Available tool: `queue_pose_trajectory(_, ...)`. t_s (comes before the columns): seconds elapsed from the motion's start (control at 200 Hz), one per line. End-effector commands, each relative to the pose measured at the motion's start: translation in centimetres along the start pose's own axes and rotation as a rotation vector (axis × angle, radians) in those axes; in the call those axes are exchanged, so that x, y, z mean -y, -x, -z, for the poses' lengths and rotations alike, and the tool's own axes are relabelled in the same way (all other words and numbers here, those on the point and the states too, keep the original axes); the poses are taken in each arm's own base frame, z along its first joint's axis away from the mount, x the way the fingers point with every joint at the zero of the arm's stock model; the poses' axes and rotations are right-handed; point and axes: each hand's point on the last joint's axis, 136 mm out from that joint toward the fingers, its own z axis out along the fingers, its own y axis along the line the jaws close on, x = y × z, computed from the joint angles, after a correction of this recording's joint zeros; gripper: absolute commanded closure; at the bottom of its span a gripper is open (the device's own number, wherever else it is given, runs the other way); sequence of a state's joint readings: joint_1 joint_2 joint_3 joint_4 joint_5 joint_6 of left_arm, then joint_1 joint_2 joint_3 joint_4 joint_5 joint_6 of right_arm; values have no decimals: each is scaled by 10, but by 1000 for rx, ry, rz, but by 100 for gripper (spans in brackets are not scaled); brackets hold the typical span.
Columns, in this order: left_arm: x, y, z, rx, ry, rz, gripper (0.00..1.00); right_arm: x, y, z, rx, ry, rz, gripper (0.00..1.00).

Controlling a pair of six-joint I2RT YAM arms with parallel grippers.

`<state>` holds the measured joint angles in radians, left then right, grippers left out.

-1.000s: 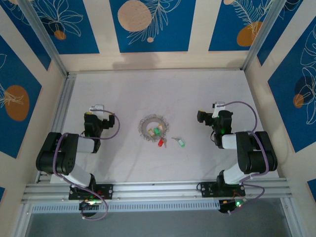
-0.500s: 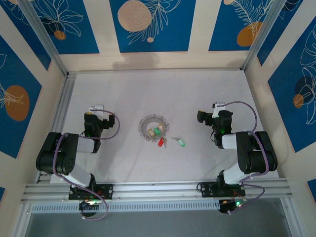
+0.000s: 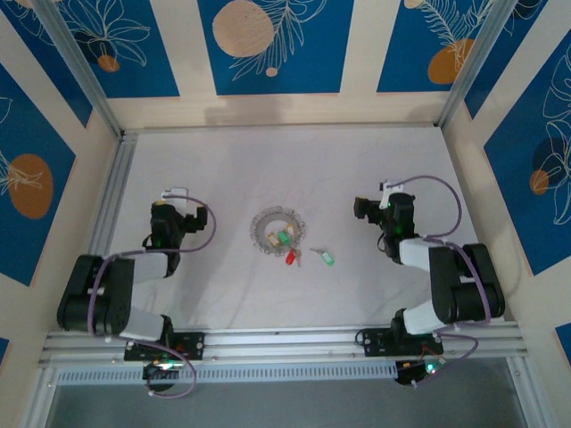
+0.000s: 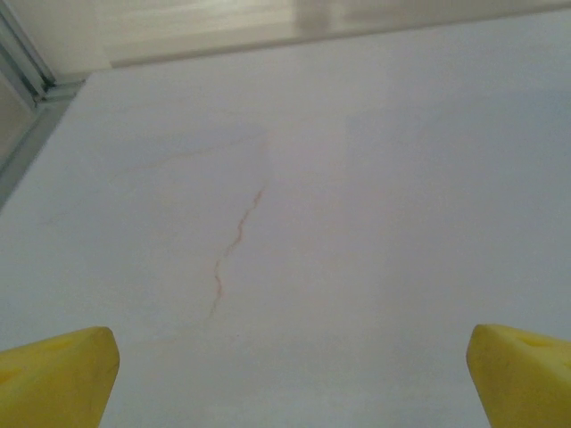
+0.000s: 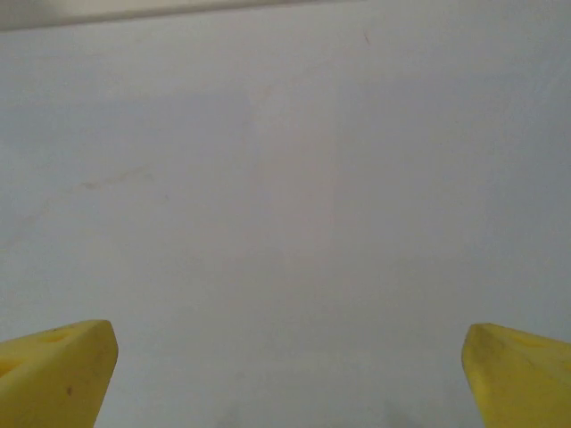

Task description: Put the keys on the keyring

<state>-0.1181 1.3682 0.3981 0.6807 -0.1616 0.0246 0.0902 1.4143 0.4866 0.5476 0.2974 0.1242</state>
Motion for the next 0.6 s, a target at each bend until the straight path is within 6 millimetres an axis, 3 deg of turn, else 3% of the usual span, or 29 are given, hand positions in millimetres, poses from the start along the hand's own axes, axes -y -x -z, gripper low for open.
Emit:
queue_pose_trajectory(0.0, 15, 31, 13, -65, -50, 40, 0, -16, 40, 27, 19, -6, 35, 1)
queue_pose_trajectory(0.115, 50, 51, 32, -168, -197, 157, 0, -43, 33, 54, -164, 79, -102, 1)
queue_pose_trajectory(0.35, 118, 60, 69, -446, -523, 296, 0, -113, -2, 99, -386, 456, -146, 1)
queue_pose_trajectory(0.595, 125, 48, 89, -590, -526, 294, 0, -168, -33, 127, -490, 601, -6, 1)
